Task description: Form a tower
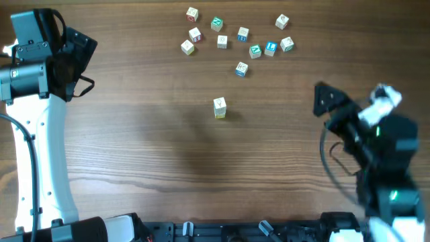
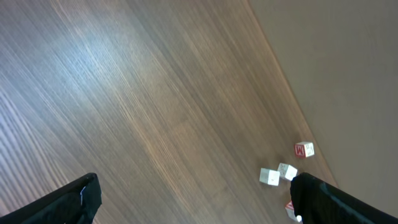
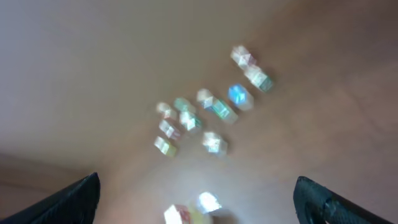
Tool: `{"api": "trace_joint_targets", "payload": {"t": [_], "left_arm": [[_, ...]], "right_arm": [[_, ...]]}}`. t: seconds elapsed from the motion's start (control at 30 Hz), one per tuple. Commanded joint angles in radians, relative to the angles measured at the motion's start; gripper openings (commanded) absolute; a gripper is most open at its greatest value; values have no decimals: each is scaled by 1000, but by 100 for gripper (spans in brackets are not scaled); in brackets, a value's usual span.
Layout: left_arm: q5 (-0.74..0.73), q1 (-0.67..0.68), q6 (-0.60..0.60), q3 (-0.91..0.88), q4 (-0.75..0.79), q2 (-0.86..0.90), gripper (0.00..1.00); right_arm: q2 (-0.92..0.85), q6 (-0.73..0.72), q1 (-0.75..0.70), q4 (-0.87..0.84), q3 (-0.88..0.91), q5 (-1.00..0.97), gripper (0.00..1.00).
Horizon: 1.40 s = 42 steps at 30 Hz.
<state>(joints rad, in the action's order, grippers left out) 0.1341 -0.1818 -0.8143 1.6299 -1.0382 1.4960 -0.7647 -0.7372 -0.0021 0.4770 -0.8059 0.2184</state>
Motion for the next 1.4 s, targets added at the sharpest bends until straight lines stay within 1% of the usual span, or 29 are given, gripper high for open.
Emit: {"api": "trace_joint_targets", "payload": {"t": [0.0, 0.13, 0.23, 0.3, 0.4, 0.6, 0.67, 0.77, 0.87, 1.07, 1.23, 1.37], "left_arm": [[6, -6, -5, 8, -18, -15, 100], [6, -6, -5, 8, -38, -15, 100], [6, -6, -5, 8, -58, -15, 100], [6, -6, -5, 8, -79, -15, 100], [6, -6, -5, 8, -146, -15, 100], [6, -6, -5, 7, -156, -15, 100], [6, -6, -5, 7, -156, -15, 100], [6, -6, -5, 7, -156, -15, 100], [6, -6, -5, 7, -156, -15, 100], [6, -6, -5, 7, -156, -15, 100], [6, -6, -5, 7, -156, -15, 100], [6, -6, -5, 7, -156, -15, 100]], "right_arm": [[-241, 165, 5, 174, -272, 24, 100], [-497, 218, 5, 418, -598, 27, 99], [-609, 229, 5, 518, -750, 39, 100], [-636, 279, 6, 503, -784, 72, 100], [-666, 305, 6, 501, -837, 68, 100], [-731, 319, 48, 484, -879, 68, 100], [-794, 318, 111, 452, -973, 68, 100], [-859, 311, 147, 452, -1073, 72, 100], [-908, 277, 153, 447, -1130, 119, 99], [-982, 278, 153, 449, -1146, 177, 100], [-1059, 293, 156, 473, -1145, 179, 100], [-1104, 338, 198, 461, -1145, 179, 100]]}}
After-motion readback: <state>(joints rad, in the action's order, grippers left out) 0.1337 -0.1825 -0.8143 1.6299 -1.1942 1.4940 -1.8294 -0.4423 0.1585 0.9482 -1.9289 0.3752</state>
